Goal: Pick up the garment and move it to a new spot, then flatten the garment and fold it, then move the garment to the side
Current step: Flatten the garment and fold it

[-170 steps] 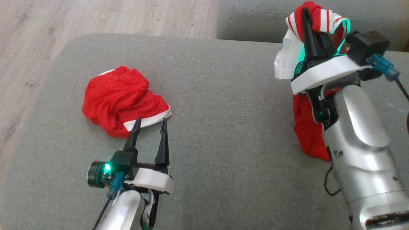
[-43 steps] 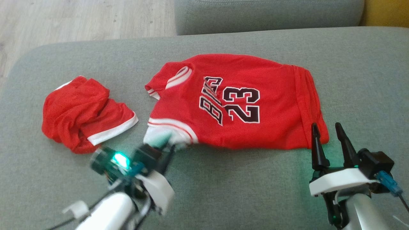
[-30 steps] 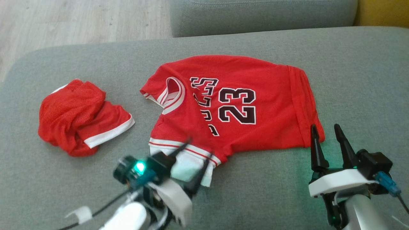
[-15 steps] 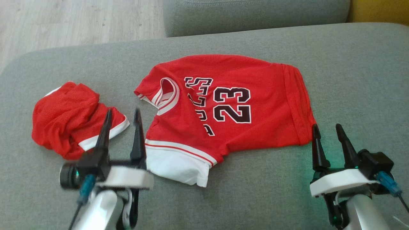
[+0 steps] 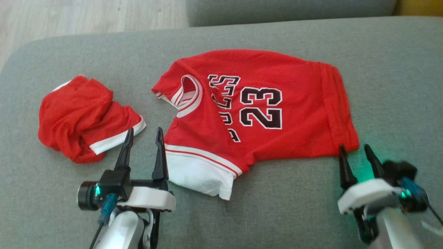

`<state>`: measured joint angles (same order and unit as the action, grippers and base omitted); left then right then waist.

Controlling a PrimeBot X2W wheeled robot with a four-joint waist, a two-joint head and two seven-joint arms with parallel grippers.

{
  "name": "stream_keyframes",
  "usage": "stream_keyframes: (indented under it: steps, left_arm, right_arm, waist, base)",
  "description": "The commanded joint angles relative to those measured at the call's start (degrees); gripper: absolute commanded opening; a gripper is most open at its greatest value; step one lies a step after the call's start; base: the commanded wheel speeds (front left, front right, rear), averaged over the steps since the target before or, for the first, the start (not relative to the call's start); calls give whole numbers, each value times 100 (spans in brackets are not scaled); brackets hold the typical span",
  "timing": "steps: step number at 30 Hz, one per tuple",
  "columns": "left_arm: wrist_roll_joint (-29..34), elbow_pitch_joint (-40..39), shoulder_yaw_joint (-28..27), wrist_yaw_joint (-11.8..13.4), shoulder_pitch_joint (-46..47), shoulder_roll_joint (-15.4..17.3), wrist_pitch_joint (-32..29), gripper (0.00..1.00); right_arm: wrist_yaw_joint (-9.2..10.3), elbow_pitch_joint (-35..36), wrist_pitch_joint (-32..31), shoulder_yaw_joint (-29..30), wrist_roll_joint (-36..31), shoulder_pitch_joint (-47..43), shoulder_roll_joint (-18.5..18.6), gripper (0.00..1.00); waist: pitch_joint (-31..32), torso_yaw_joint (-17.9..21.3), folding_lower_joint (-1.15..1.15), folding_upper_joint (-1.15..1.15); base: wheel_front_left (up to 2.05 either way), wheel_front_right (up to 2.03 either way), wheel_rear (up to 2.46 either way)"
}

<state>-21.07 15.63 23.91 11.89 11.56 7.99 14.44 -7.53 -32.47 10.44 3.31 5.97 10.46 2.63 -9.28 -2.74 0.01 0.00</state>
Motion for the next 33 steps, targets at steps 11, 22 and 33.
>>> stream_keyframes:
  steps: [11, 22, 33]
  left_arm:
    - [274, 53, -454, -266, 375, -205, 55, 100]
    - [379, 185, -762, -419, 190, -303, 55, 100]
    - [480, 205, -848, -547, 113, -402, 55, 100]
  right_arm:
    - [4, -831, 19, -73, -64, 846, 25, 0]
    - [4, 6, 413, 248, -445, 658, 32, 0]
    - [4, 812, -58, 1556, -1413, 579, 43, 100]
  waist:
    - [-188, -161, -1, 0]
    - [161, 211, -1, 0]
    - [222, 329, -1, 0]
  base:
    - [0, 0, 0]
    - [0, 0, 0]
    - [0, 0, 0]
